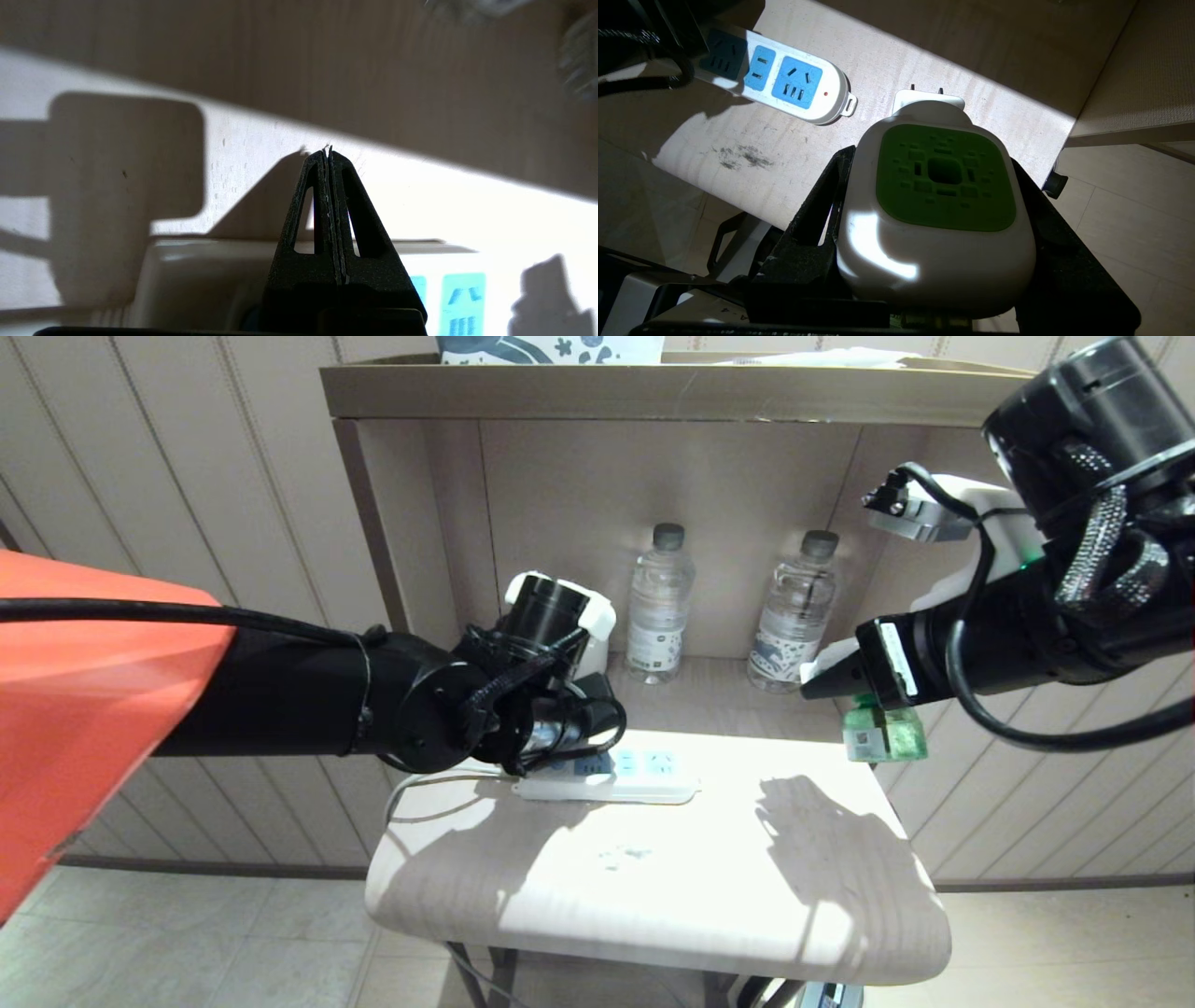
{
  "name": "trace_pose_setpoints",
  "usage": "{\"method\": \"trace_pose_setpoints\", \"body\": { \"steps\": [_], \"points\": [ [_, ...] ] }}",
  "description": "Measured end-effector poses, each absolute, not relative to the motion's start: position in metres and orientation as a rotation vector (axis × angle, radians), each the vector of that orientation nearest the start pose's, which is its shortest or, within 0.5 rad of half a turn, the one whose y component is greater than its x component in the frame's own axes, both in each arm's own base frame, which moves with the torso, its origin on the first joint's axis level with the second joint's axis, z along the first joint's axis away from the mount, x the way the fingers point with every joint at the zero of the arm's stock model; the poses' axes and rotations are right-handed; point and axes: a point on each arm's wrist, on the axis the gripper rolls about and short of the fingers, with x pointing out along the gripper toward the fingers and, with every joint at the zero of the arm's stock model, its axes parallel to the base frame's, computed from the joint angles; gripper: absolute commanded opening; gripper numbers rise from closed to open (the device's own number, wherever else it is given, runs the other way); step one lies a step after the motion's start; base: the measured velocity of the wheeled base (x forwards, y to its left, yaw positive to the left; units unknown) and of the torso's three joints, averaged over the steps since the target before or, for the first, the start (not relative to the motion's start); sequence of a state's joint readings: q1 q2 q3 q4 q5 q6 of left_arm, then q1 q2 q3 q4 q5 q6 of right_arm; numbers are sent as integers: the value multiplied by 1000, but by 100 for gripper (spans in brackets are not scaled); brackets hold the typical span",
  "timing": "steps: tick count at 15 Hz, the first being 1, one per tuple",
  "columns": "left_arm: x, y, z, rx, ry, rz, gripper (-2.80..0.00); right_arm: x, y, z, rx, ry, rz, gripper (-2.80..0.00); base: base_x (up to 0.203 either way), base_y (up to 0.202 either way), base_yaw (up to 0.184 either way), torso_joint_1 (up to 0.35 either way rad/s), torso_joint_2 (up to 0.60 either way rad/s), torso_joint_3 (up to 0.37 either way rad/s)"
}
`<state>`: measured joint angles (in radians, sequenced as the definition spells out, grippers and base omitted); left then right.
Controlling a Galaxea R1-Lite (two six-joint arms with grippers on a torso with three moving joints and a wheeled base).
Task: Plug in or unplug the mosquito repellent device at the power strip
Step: Insert the plug into the socket
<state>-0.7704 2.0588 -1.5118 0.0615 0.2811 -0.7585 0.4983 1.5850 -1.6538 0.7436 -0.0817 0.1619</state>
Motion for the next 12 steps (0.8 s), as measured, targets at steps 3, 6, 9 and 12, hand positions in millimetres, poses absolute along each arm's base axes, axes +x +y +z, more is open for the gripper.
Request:
{"method": "trace_pose_setpoints", "body": {
  "steps": [3, 6, 9, 12],
  "points": [
    [297, -289, 167, -391, 701, -244, -280, 224, 120, 322, -47, 683, 347, -280, 0, 0, 0, 0, 0, 0],
    [296, -290, 162, -383, 712, -243, -280, 226, 120, 321, -48, 683, 346, -280, 0, 0, 0, 0, 0, 0],
    [294, -291, 163, -382, 715, -246, -280, 231, 119, 320, -42, 676, 334, -280, 0, 0, 0, 0, 0, 0],
    [288, -288, 163, -377, 723, -252, -280, 233, 119, 319, -47, 680, 330, -280, 0, 0, 0, 0, 0, 0]
  ]
}}
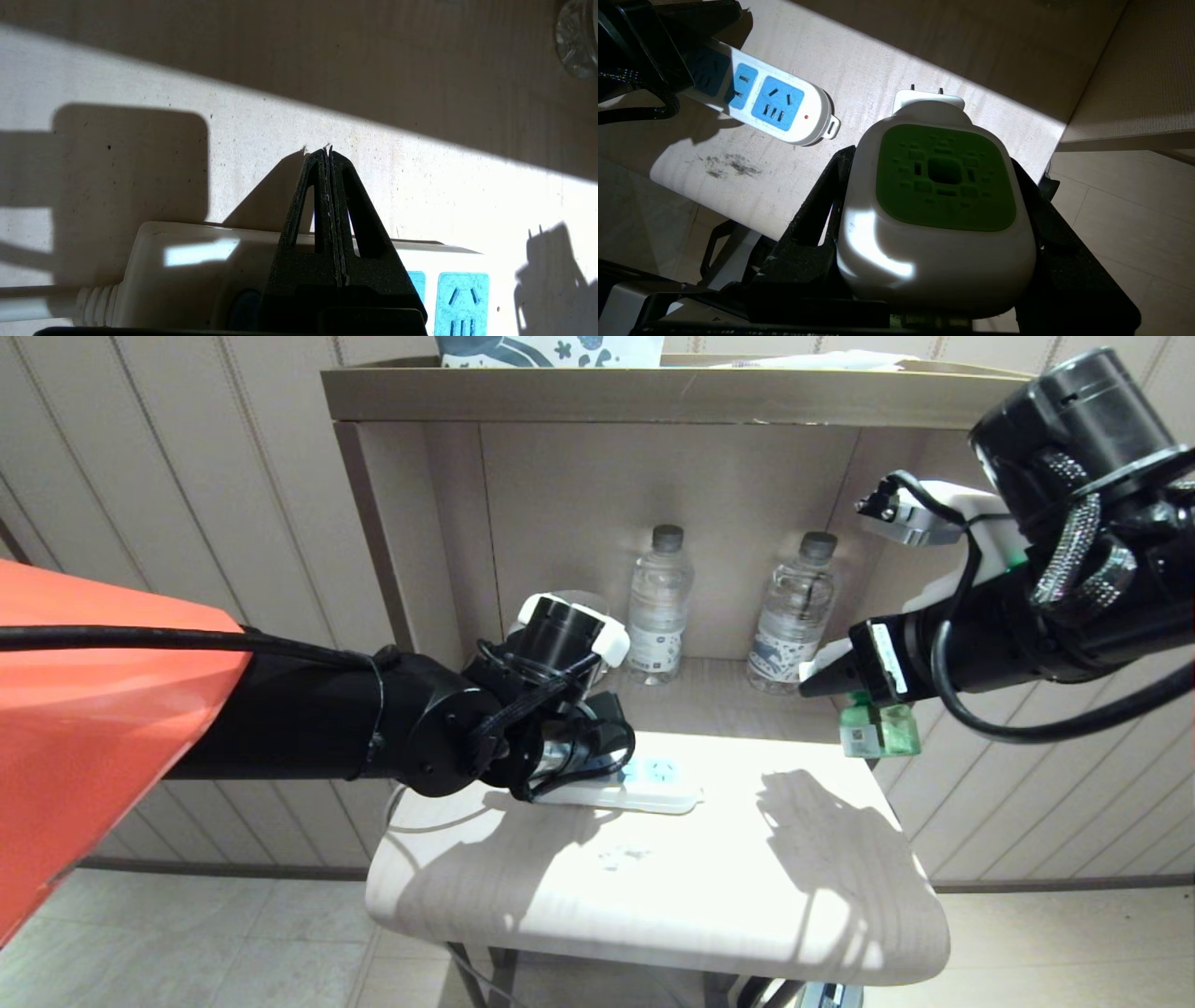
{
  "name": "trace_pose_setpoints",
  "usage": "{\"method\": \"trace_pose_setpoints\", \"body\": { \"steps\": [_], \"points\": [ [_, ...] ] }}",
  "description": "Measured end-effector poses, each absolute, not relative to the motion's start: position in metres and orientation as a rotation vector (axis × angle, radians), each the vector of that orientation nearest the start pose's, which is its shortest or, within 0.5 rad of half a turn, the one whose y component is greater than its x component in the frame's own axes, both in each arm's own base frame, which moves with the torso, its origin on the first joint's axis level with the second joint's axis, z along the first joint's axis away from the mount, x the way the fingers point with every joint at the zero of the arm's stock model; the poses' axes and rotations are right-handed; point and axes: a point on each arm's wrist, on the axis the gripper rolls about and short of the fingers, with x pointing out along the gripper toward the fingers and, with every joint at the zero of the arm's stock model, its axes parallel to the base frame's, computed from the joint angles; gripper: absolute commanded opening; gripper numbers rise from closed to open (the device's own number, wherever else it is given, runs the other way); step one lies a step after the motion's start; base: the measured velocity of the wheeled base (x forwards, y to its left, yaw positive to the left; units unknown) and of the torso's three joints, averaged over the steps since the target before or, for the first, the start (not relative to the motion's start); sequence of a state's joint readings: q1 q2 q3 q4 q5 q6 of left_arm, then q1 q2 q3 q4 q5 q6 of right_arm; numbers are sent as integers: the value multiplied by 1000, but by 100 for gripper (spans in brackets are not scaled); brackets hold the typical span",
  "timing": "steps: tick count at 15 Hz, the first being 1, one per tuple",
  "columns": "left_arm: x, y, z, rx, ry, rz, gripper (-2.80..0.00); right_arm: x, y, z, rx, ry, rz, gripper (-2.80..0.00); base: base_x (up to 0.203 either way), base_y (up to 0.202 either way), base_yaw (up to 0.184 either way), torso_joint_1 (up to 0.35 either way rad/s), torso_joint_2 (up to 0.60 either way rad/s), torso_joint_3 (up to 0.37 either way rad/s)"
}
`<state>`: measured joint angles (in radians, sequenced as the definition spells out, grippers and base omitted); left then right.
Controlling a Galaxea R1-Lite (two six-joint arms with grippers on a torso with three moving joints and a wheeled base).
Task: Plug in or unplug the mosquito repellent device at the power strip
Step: Insert the plug into the socket
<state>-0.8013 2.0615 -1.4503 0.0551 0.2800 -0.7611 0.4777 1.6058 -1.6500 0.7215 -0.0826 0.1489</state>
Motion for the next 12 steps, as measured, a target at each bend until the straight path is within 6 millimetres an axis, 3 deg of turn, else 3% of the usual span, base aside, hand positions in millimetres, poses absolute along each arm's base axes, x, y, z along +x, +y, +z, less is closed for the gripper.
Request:
{"method": "trace_pose_setpoints", "body": {
  "steps": [12],
  "points": [
    [270, -272, 163, -368, 751, -230, -280, 239, 122, 313, -59, 698, 330, -280, 0, 0, 0, 0, 0, 0]
  ]
}}
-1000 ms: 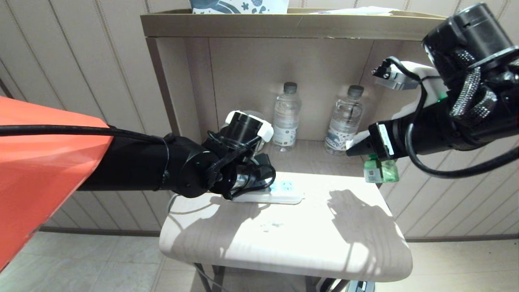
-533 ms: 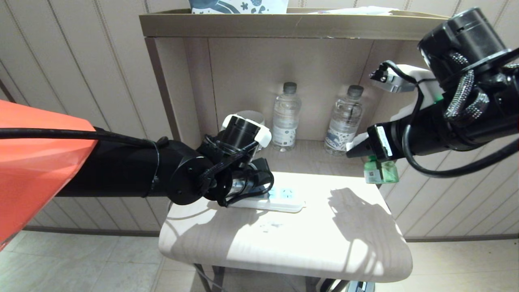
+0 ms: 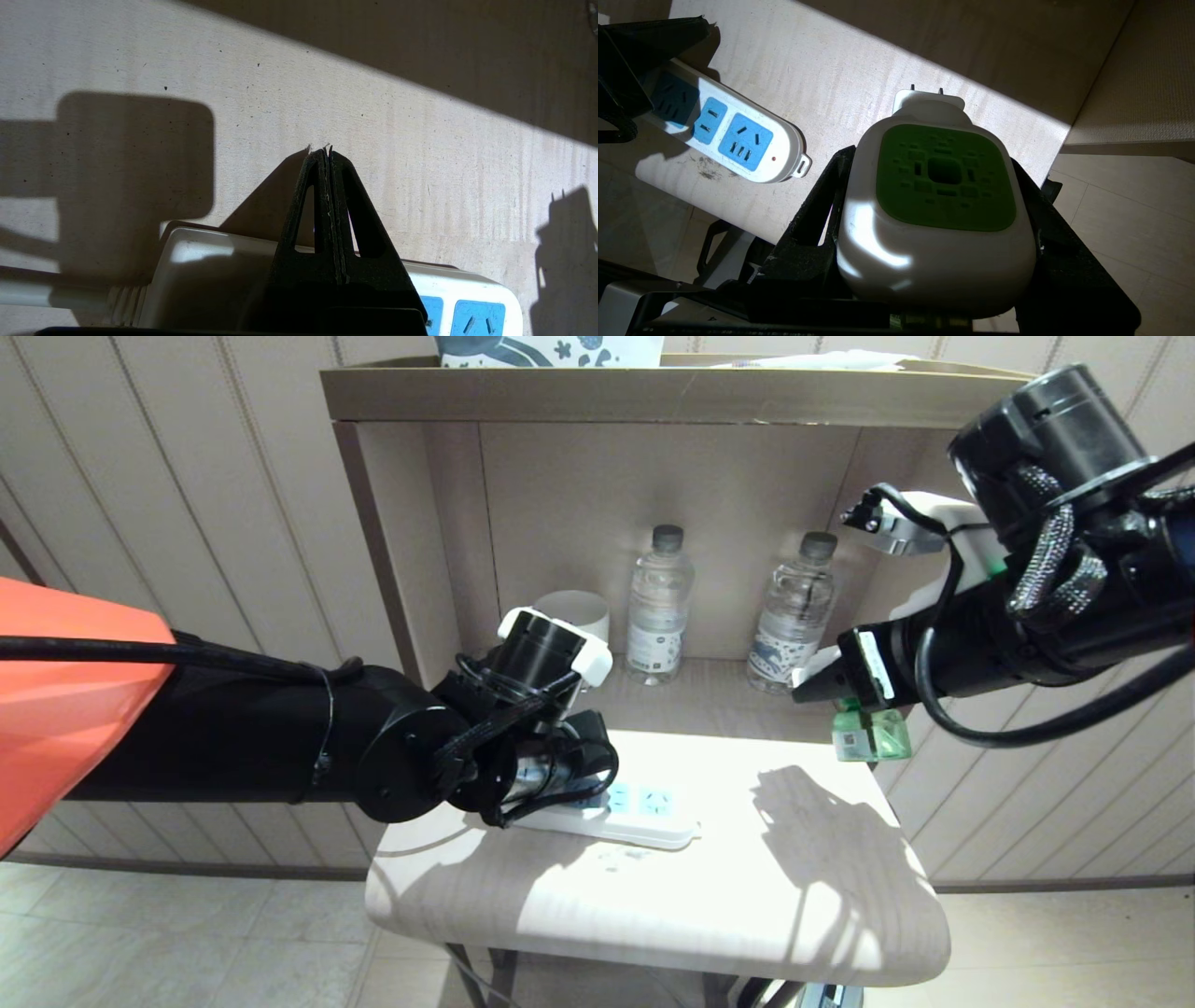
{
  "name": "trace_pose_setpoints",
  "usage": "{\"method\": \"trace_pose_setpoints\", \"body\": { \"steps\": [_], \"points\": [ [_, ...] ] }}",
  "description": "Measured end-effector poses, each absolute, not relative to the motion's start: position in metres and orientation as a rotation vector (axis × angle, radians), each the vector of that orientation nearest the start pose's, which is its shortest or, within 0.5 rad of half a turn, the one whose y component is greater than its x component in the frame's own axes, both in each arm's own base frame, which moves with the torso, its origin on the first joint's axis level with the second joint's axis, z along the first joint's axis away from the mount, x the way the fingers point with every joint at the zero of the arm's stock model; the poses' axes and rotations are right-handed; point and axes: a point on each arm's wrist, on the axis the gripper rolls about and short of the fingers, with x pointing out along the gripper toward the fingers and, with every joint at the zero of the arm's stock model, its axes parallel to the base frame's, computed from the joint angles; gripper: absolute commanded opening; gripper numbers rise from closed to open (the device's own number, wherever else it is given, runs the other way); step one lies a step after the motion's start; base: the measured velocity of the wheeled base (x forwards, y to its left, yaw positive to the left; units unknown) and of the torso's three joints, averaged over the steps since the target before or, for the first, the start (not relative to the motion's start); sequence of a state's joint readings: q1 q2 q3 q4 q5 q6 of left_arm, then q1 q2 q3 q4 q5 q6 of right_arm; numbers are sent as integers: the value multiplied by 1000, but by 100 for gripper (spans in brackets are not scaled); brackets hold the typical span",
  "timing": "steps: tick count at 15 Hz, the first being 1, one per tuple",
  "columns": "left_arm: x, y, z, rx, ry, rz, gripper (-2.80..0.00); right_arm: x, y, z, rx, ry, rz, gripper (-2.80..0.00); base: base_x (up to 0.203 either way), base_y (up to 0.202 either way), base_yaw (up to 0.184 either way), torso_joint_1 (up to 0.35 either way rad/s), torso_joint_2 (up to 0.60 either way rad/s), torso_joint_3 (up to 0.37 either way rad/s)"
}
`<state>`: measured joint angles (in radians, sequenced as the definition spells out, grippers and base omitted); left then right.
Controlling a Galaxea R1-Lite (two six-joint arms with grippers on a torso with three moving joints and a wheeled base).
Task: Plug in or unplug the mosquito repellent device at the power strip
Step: Insert the plug into the socket
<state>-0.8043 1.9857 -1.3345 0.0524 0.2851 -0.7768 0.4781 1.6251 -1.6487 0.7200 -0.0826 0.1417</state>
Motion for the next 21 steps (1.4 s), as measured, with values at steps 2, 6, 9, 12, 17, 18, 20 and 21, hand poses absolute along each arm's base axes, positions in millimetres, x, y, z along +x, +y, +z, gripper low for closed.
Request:
{"method": "trace_pose_setpoints", "body": {
  "steps": [2, 6, 9, 12, 17, 18, 20, 21],
  "points": [
    [270, -271, 164, -370, 749, -229, -280, 240, 122, 312, -60, 700, 330, -280, 0, 0, 0, 0, 0, 0],
    [285, -262, 171, -415, 693, -213, -280, 242, 123, 310, -61, 705, 328, -280, 0, 0, 0, 0, 0, 0],
    [305, -248, 184, -469, 614, -193, -280, 245, 125, 308, -63, 712, 328, -280, 0, 0, 0, 0, 0, 0],
    [317, -233, 187, -487, 595, -155, -280, 247, 126, 305, -67, 722, 326, -280, 0, 0, 0, 0, 0, 0],
    [308, -225, 173, -464, 653, -176, -280, 250, 127, 303, -69, 729, 325, -280, 0, 0, 0, 0, 0, 0],
    [307, -224, 174, -465, 652, -177, -280, 250, 128, 302, -70, 731, 325, -280, 0, 0, 0, 0, 0, 0],
    [302, -223, 173, -458, 661, -179, -280, 251, 128, 302, -71, 732, 325, -280, 0, 0, 0, 0, 0, 0],
    [297, -222, 173, -453, 666, -184, -280, 251, 128, 302, -70, 732, 326, -280, 0, 0, 0, 0, 0, 0]
  ]
}}
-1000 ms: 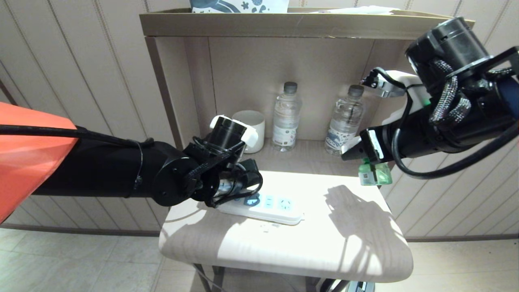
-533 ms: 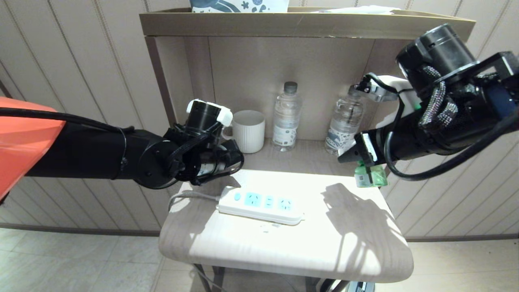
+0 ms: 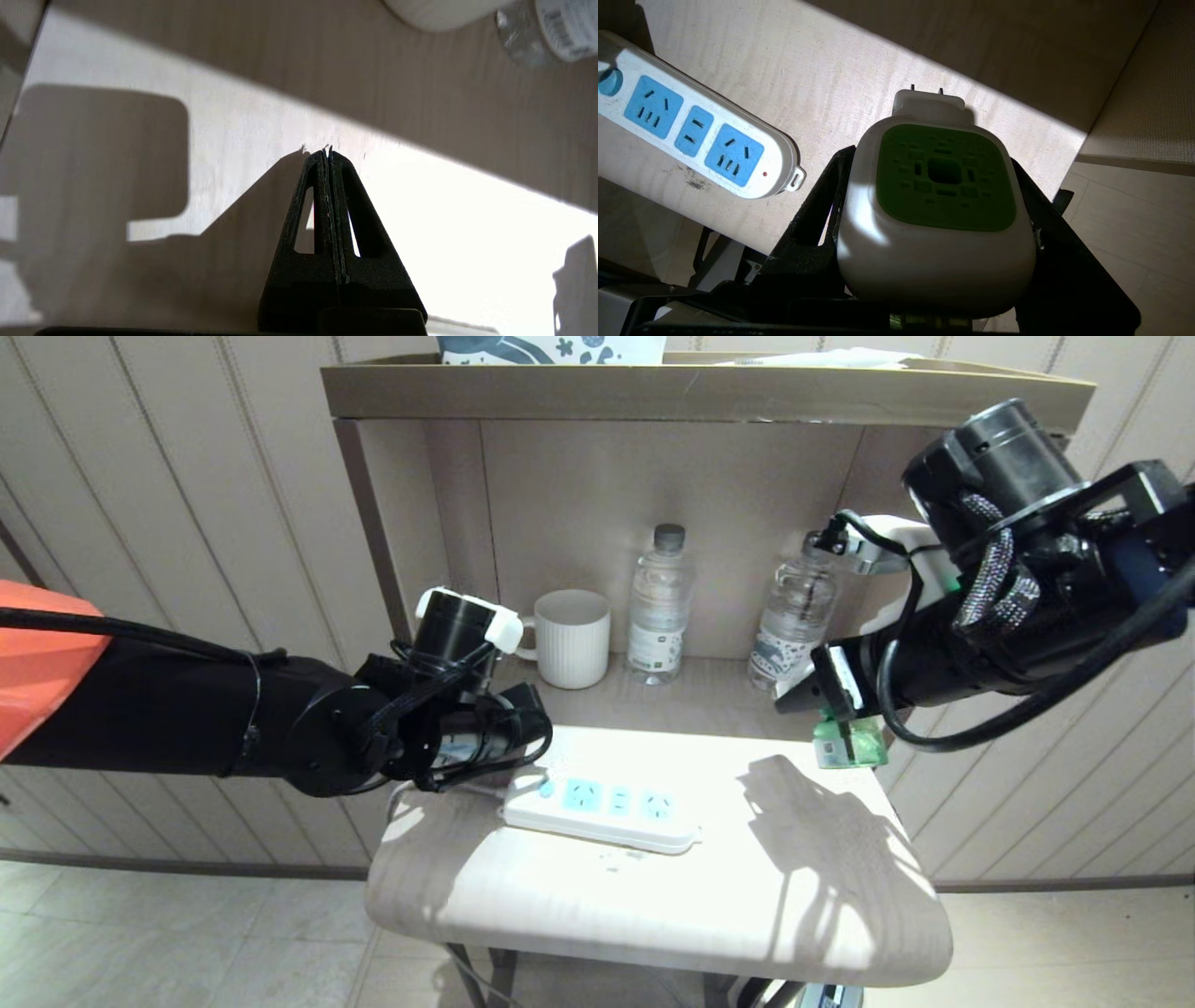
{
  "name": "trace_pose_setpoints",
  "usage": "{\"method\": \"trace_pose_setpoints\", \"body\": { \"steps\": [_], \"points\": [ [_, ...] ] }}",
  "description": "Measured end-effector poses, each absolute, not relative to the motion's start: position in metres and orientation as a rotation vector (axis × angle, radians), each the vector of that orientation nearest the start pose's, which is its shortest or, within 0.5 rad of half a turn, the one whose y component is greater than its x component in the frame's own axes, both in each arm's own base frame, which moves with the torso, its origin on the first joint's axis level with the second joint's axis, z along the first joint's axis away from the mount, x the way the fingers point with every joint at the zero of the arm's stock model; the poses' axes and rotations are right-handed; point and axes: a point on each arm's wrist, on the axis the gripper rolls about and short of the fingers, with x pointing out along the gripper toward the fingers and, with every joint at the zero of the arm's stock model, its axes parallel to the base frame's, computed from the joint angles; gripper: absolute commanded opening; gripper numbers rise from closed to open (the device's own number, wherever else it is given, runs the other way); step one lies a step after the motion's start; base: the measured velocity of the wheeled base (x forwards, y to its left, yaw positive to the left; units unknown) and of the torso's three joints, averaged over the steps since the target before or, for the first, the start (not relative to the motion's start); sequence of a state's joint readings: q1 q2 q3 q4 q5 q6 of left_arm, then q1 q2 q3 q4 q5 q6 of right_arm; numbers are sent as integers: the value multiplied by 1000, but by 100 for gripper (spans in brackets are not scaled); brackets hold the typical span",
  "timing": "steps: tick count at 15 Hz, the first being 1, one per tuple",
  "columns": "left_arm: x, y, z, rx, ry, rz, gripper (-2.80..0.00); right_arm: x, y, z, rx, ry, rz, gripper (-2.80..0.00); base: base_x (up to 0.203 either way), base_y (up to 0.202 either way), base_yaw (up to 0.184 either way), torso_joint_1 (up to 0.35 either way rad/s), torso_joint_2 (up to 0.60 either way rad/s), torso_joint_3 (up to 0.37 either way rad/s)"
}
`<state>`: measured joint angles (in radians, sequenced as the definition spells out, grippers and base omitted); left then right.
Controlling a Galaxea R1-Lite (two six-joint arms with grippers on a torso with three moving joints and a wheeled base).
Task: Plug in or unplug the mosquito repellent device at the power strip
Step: Insert the plug into the socket
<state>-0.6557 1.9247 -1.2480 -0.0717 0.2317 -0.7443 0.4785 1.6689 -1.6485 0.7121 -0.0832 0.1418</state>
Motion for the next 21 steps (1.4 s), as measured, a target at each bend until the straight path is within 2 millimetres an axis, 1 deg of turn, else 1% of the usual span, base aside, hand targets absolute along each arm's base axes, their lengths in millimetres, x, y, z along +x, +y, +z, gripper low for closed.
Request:
{"method": "trace_pose_setpoints", "body": {
  "steps": [2, 4, 10, 13, 15, 17, 19, 21],
  "points": [
    [288, -222, 170, -439, 684, -192, -280, 251, 128, 302, -70, 732, 325, -280, 0, 0, 0, 0, 0, 0],
    [282, -222, 168, -434, 689, -199, -280, 251, 128, 301, -71, 734, 325, -280, 0, 0, 0, 0, 0, 0],
    [276, -220, 168, -428, 695, -204, -280, 253, 129, 299, -73, 741, 324, -280, 0, 0, 0, 0, 0, 0],
    [273, -218, 171, -431, 687, -208, -280, 254, 130, 299, -75, 743, 323, -280, 0, 0, 0, 0, 0, 0],
    [273, -218, 181, -441, 658, -222, -280, 255, 130, 298, -77, 746, 322, -280, 0, 0, 0, 0, 0, 0],
    [276, -219, 187, -444, 639, -231, -280, 256, 131, 296, -78, 752, 321, -280, 0, 0, 0, 0, 0, 0],
    [280, -222, 188, -445, 630, -232, -280, 258, 132, 295, -78, 751, 322, -280, 0, 0, 0, 0, 0, 0],
    [288, -227, 184, -444, 631, -231, -280, 259, 132, 294, -78, 752, 322, -280, 0, 0, 0, 0, 0, 0]
  ]
}}
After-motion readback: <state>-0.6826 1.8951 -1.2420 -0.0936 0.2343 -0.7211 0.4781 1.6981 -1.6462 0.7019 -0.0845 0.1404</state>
